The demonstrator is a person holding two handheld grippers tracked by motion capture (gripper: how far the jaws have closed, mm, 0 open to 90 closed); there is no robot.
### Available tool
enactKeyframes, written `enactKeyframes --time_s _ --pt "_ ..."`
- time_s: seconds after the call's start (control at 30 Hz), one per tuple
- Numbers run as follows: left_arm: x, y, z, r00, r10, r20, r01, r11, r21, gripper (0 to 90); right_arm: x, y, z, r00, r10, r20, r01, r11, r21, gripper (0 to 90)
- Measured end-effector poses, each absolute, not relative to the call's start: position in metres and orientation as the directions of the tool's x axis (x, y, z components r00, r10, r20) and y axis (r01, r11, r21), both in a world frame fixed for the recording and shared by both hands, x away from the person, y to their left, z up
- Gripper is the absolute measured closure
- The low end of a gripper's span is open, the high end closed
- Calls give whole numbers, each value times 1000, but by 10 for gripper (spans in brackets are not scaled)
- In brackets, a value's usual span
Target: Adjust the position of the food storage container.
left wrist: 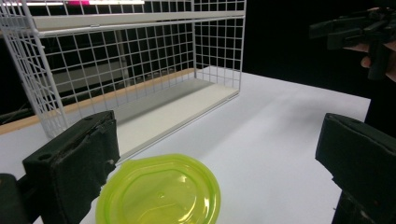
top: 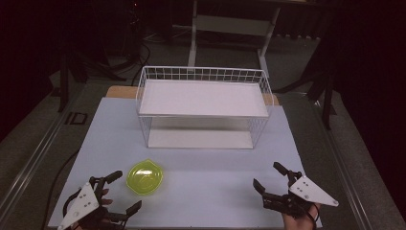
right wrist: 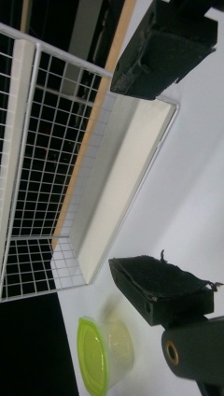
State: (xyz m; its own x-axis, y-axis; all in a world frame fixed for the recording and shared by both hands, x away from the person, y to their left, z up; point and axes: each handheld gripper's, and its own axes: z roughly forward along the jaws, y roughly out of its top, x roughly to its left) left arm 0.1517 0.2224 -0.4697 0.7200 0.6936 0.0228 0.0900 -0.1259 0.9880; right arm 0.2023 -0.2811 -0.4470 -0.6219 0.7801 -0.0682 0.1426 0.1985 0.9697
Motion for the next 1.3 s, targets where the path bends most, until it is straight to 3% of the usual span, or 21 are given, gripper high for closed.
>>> enactKeyframes --time_s 0.17,0.33,0.5,0.77,0.87,0.93,0.97,1.0,1.1,1.17,1.23,1.3 --pt "148 223 -464 730 683 7 83 -99 992 1 197 -278 -444 -622 777 -100 115 217 969 136" --pt "146 222 -459 736 674 -56 142 -73 987 1 195 -277 -442 -628 771 -102 95 206 974 137" --pt "139 220 -452 709 705 -10 132 -119 984 1 194 -278 -441 -632 770 -89 95 192 977 137" --pt "146 229 -439 707 706 -44 154 -94 984 2 194 -276 -441 -641 763 -87 98 194 976 137" --pt "150 232 -433 720 693 -25 135 -105 985 143 192 -275 -440 -643 761 -87 95 192 977 137" --pt "151 233 -433 715 699 -22 134 -106 985 172 192 -275 -440 -643 761 -87 95 192 977 137" --pt "160 237 -435 705 705 -76 181 -76 980 172 192 -275 -440 -646 759 -86 94 191 977 137" --pt "163 238 -436 686 723 -81 196 -76 978 275 191 -274 -439 -649 756 -88 92 193 977 137" --pt "173 242 -442 638 767 -67 230 -106 968 455 191 -273 -439 -656 749 -88 92 195 976 138" --pt "179 245 -449 627 776 -71 250 -114 962 502 190 -272 -439 -657 748 -91 90 198 976 138" --pt "183 249 -456 608 792 -58 267 -135 954 629 190 -271 -438 -663 743 -92 89 200 976 138" --pt "187 253 -463 591 804 -71 298 -135 945 696 190 -271 -438 -666 740 -95 86 202 975 138"
